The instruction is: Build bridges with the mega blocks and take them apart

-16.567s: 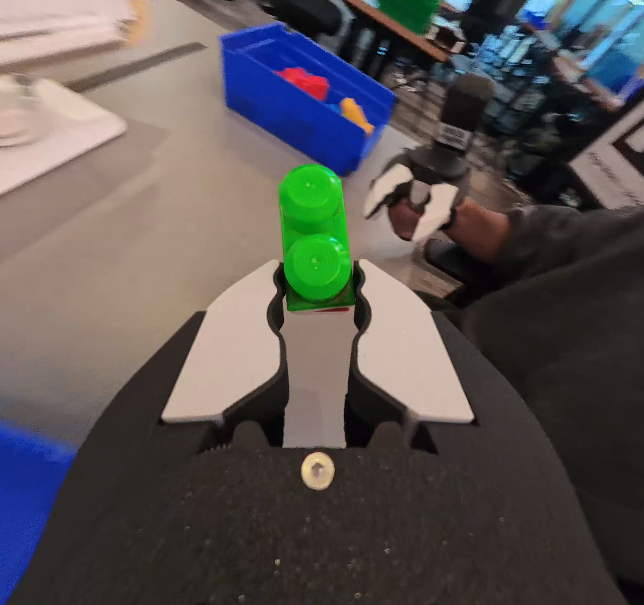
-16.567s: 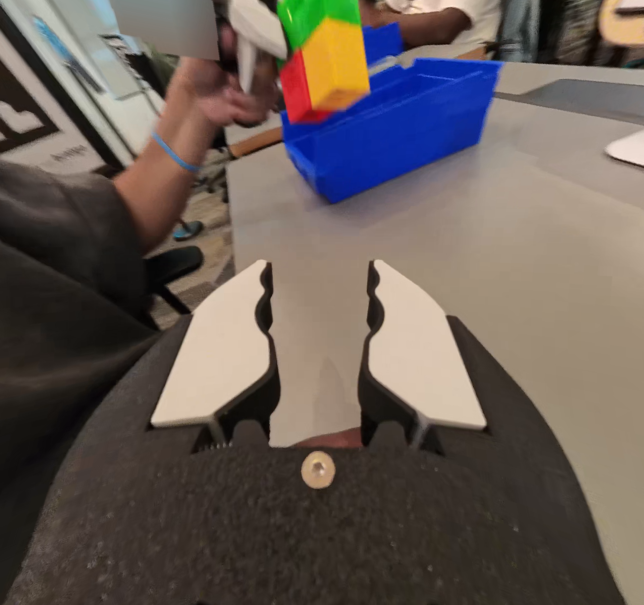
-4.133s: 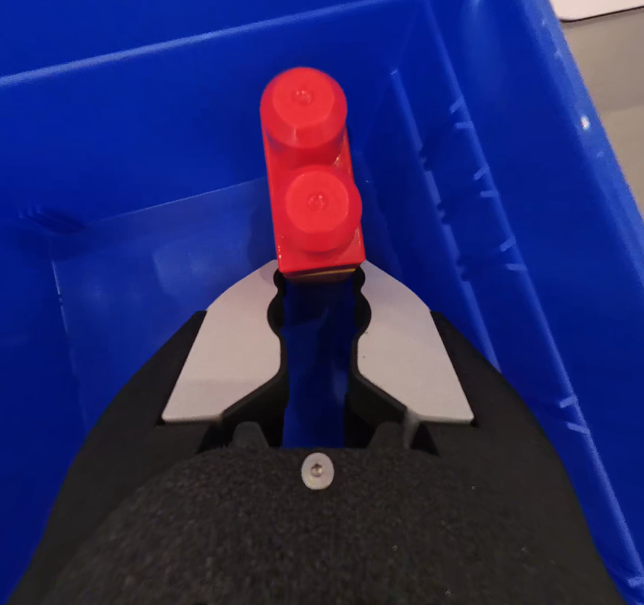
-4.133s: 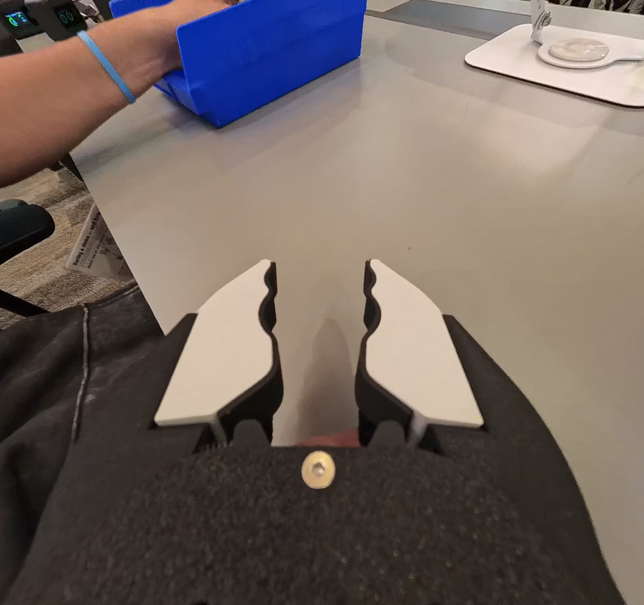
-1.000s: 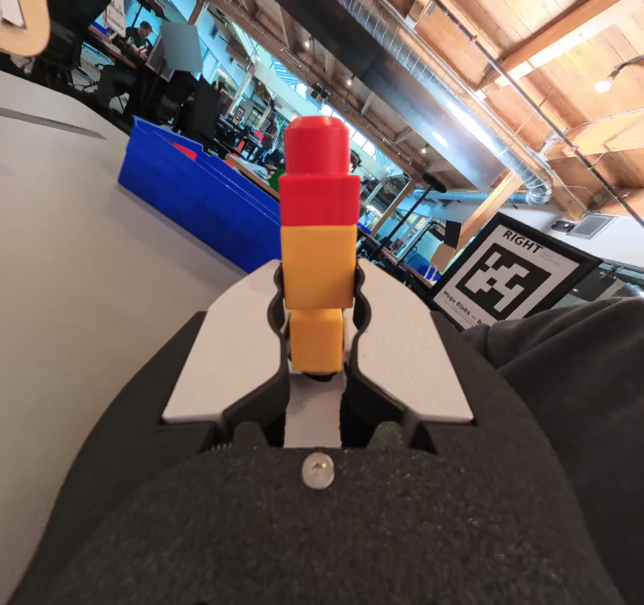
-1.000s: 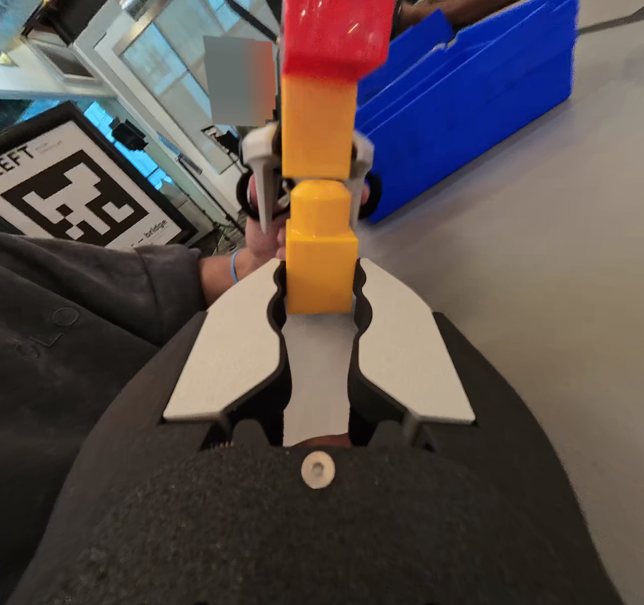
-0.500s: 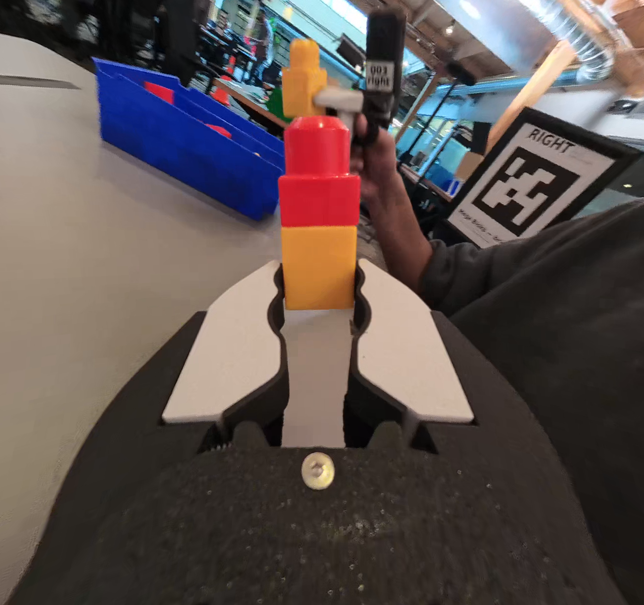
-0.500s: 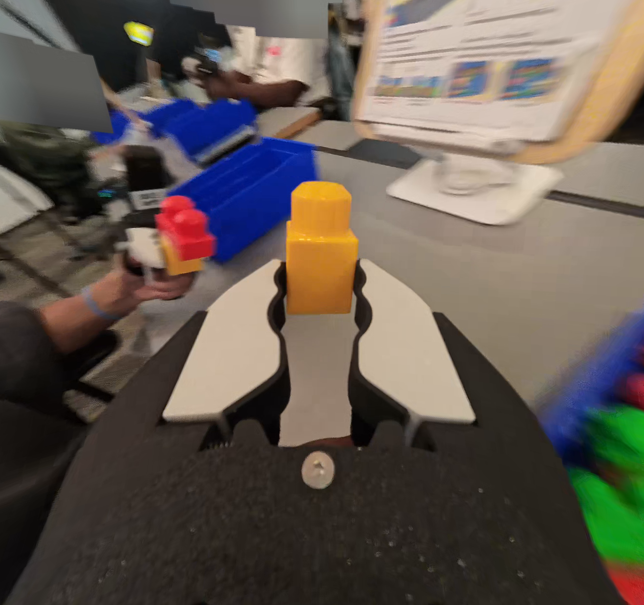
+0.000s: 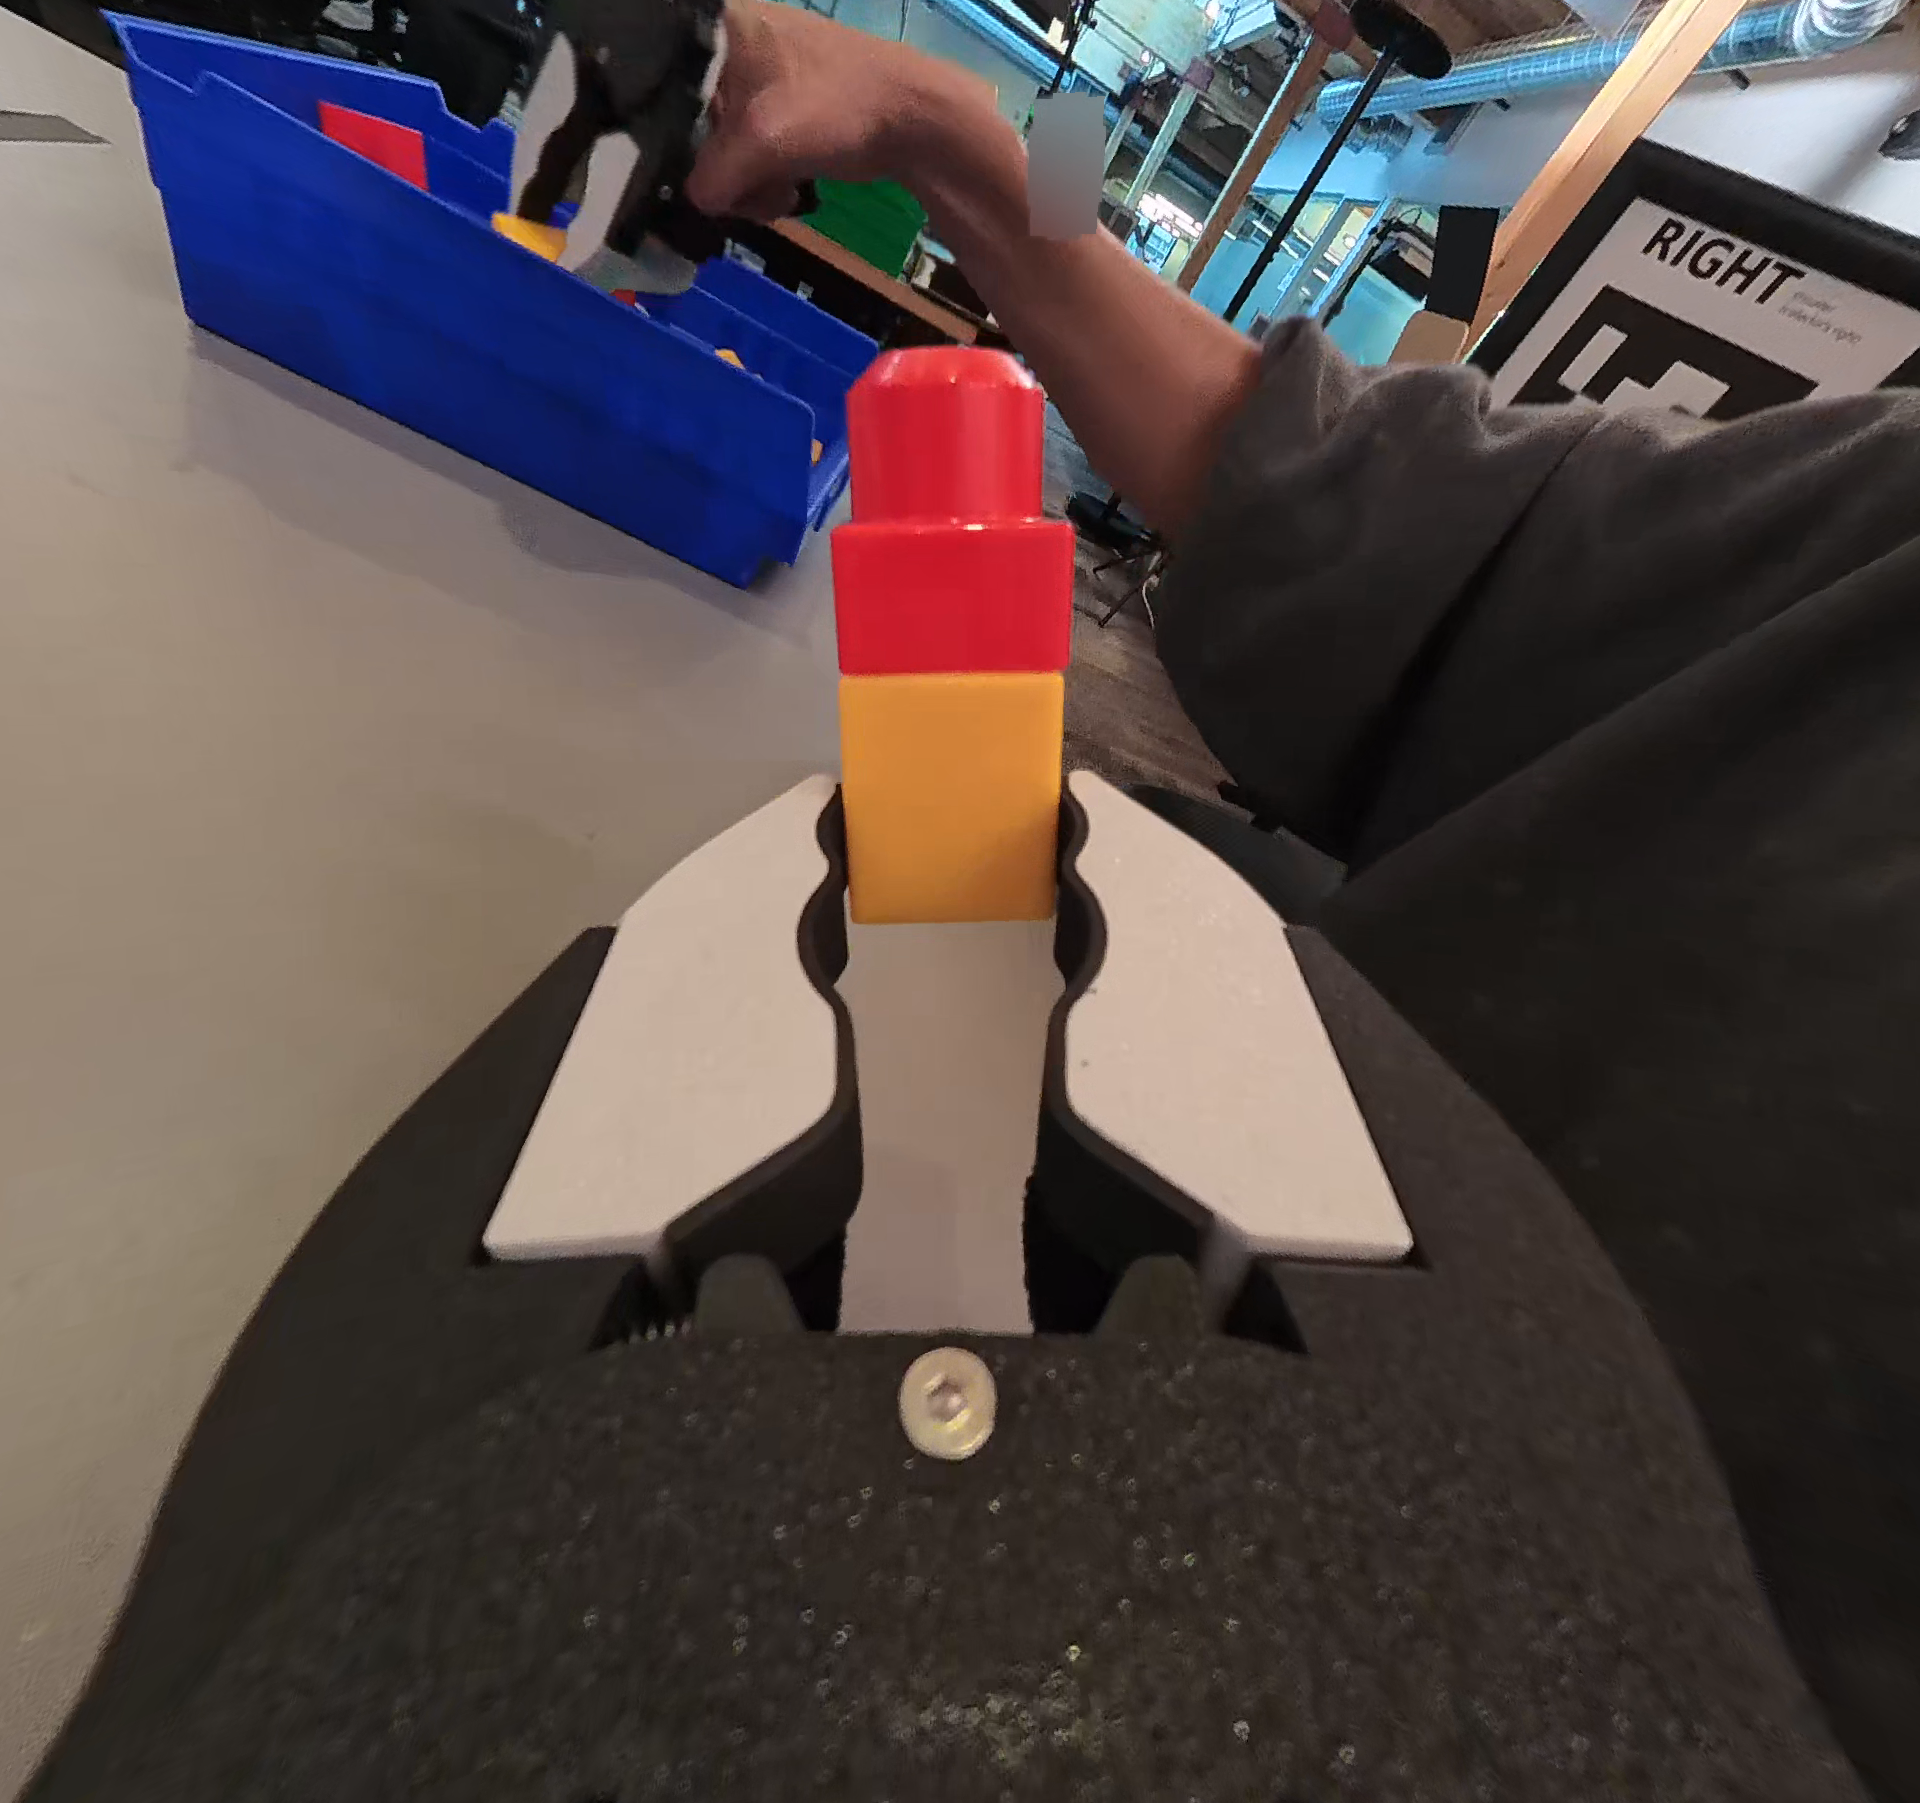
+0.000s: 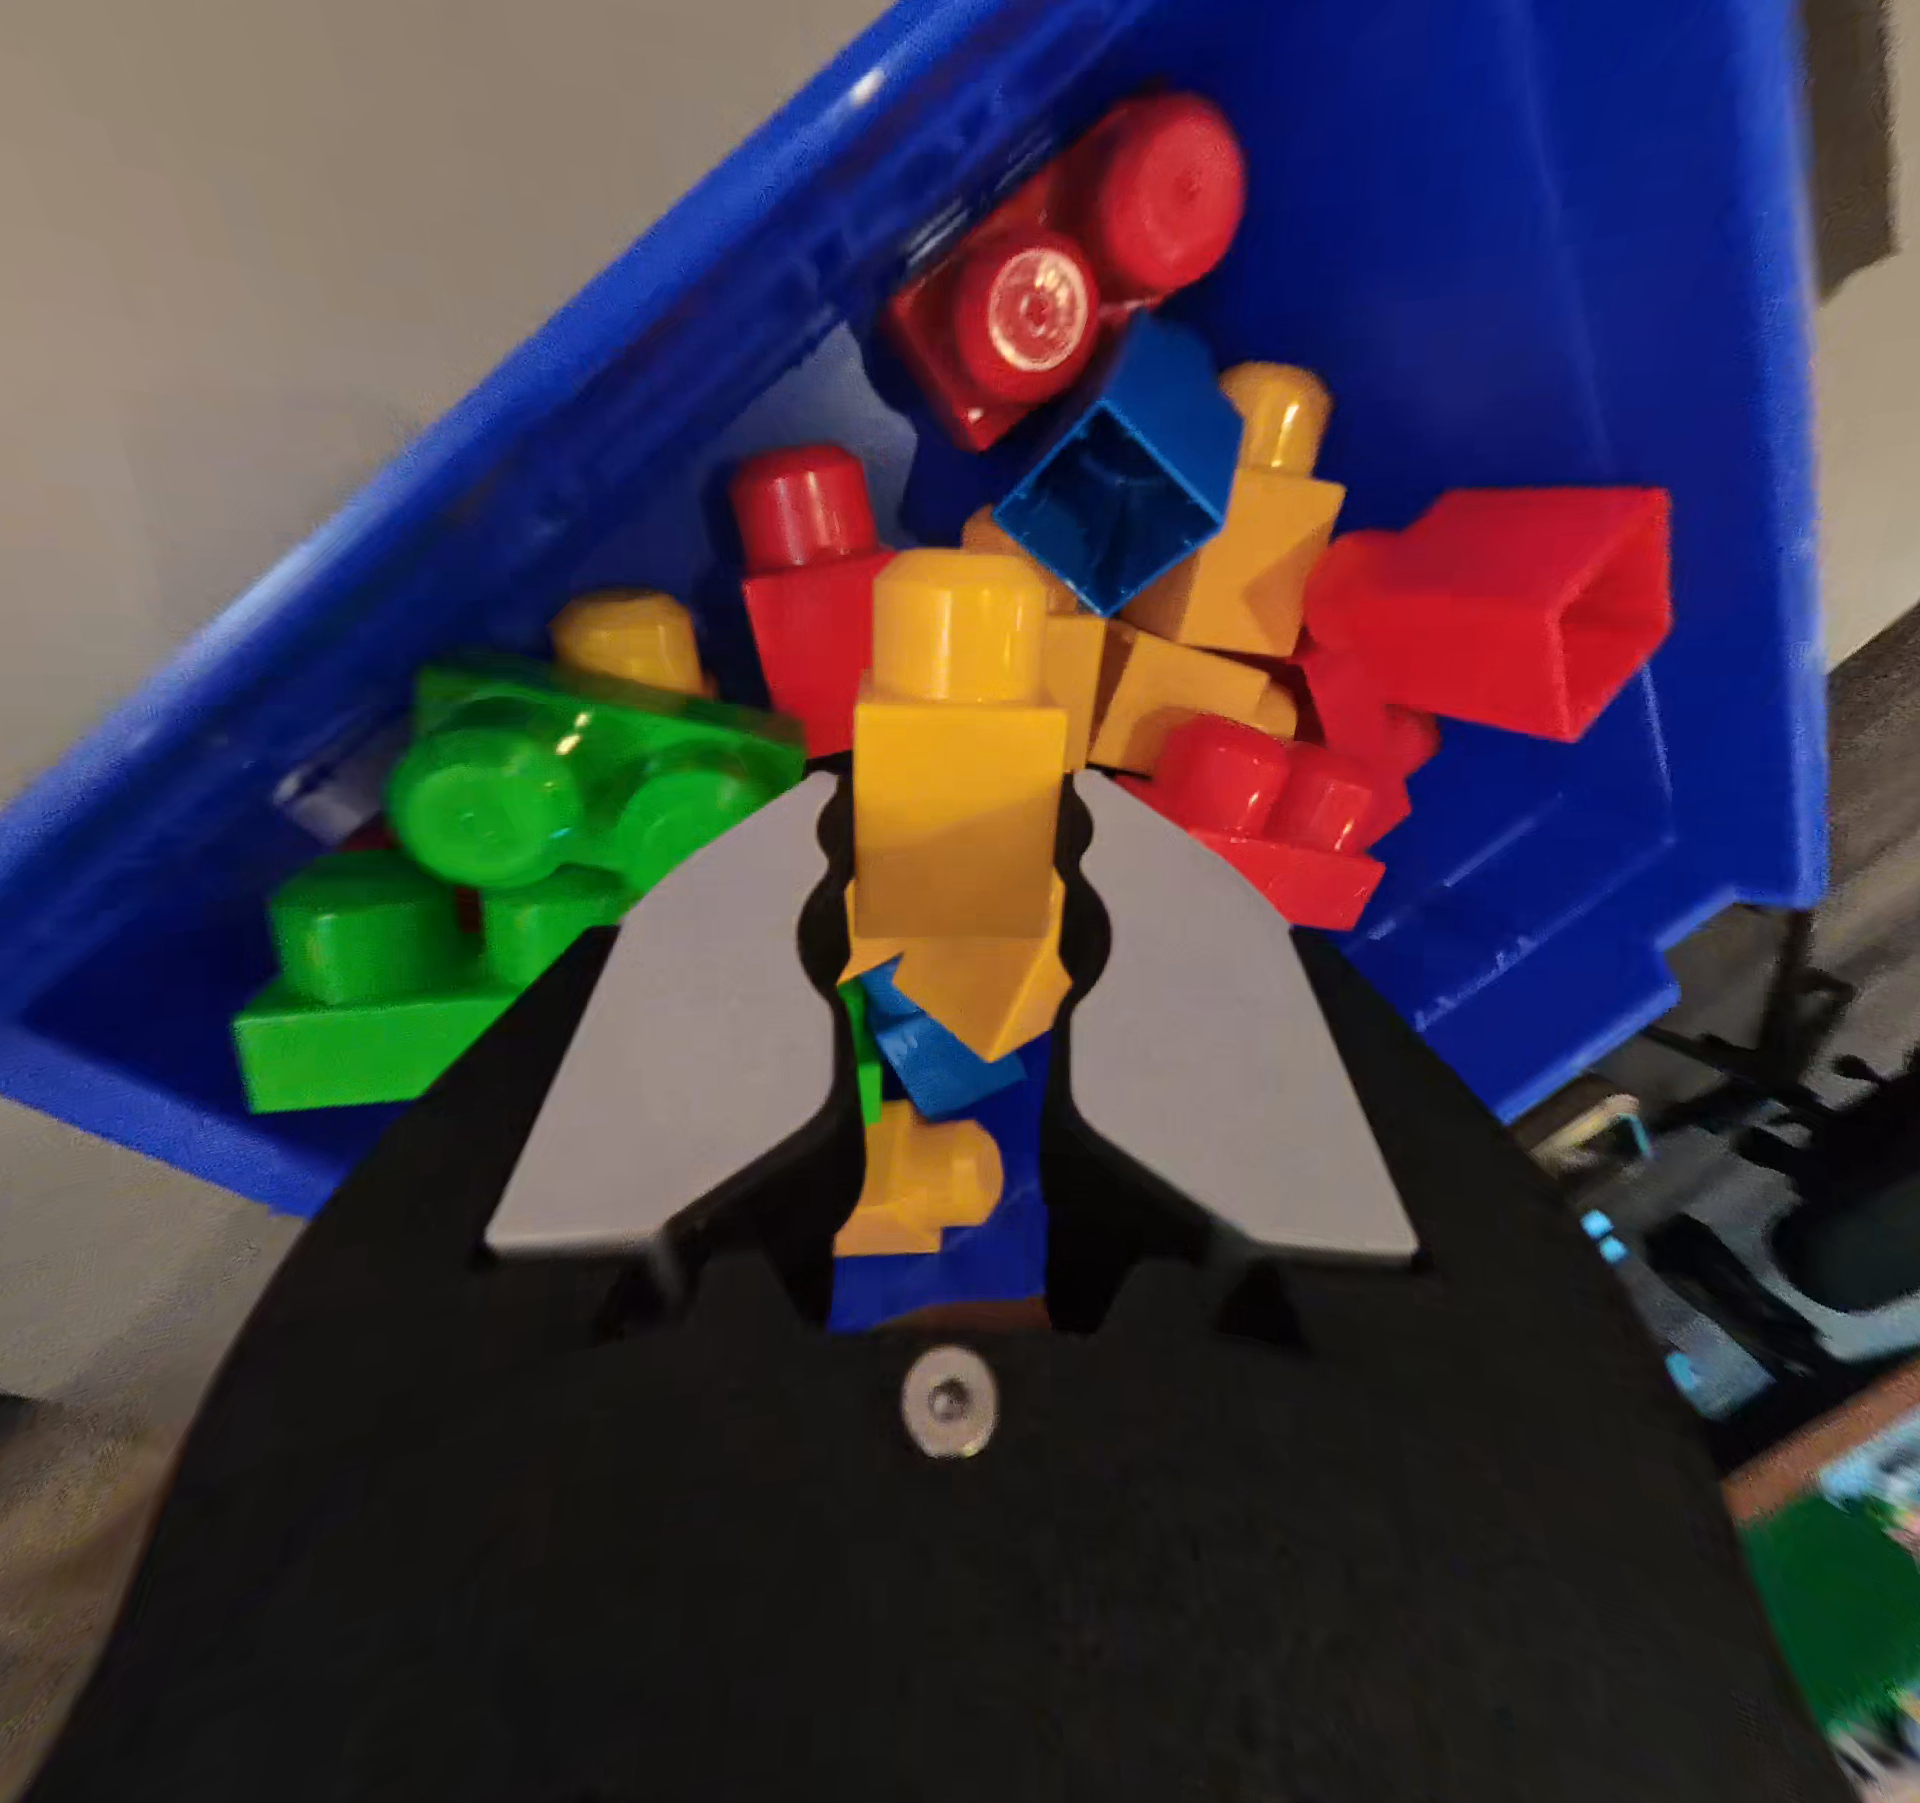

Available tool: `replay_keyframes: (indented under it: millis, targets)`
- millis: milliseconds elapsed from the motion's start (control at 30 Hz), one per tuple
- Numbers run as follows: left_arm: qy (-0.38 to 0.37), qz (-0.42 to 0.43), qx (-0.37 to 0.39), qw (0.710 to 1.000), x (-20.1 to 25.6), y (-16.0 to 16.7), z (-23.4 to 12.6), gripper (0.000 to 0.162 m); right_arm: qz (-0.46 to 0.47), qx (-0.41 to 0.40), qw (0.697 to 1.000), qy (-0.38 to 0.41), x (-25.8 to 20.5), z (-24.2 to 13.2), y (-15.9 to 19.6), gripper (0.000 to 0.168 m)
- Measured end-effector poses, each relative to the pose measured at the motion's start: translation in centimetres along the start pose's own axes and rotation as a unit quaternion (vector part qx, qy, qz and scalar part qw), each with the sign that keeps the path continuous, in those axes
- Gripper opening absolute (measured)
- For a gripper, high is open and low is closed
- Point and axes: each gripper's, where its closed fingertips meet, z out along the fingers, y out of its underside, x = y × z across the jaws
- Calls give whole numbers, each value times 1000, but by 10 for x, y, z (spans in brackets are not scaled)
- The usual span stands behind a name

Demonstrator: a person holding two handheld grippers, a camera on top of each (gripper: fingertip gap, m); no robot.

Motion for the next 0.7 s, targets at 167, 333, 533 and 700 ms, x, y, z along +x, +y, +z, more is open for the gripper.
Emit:
replay_keyframes:
  millis: [167, 333, 533, 700]
  targets:
    - [-5, 7, -16, 1000, 2, 8, 3, 36, 0, 41, 999, -3, 1, -3, -20, 55]
    - [-16, 2, -8, 1000, -2, 7, -5, 36, 50, 247, 963, 95, -14, -97, -45, 52]
    - [-26, -15, -8, 1000, -12, 9, -9, 36, 20, 581, 783, -223, -239, -174, -99, 44]
    - [-16, -8, -51, 999, -13, 23, 0, 36, -3, 513, 782, -354, -318, -132, -118, 65]
